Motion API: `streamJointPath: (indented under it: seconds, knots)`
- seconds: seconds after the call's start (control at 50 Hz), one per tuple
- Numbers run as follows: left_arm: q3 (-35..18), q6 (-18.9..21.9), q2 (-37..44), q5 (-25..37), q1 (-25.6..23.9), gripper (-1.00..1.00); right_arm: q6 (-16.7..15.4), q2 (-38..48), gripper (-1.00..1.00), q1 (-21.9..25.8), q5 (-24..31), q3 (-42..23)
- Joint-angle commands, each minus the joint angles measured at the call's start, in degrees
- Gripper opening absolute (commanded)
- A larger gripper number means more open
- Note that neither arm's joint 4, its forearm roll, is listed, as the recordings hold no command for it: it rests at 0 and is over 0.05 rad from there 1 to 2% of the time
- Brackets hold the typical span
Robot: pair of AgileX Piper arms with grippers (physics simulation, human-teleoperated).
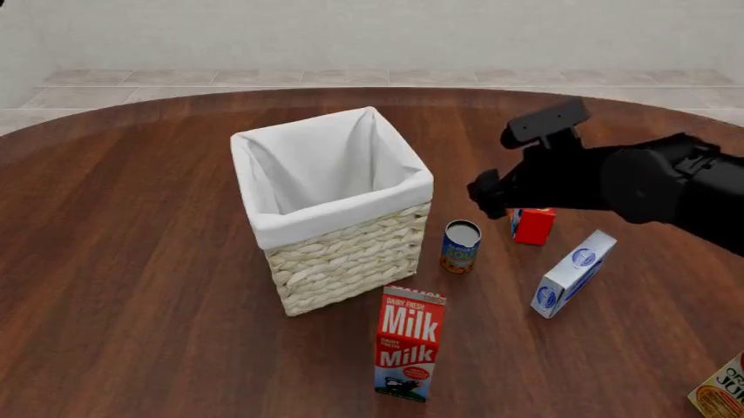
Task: Pick up the alphabet soup and the tomato sauce, and put them in the basket.
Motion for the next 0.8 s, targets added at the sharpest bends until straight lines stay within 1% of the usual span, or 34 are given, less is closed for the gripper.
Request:
streamJointPath:
  seconds: [0.02, 0.28, 0.36, 0.8]
  knots:
    - [0.31, -0.13, -0.1, 0.03, 0.02, 1.0, 0.29, 2.73, 1.0, 0.17, -1.57, 0.63]
    - [1.09, -0.23, 0.3, -0.46, 0.04, 1.0, -0.02, 5.72, 1.0, -0.65, -3.64, 1.31]
    - [1.12, -0.21, 0.77, -0.62, 0.04, 1.0, -0.85, 6.65, 1.0, -1.16, -4.74, 1.84]
    - [0.79, 0.09, 0.97, -0.45, 0.07, 1.0, -0.73, 8.83, 1.0, -0.56, -6.93, 2.27]
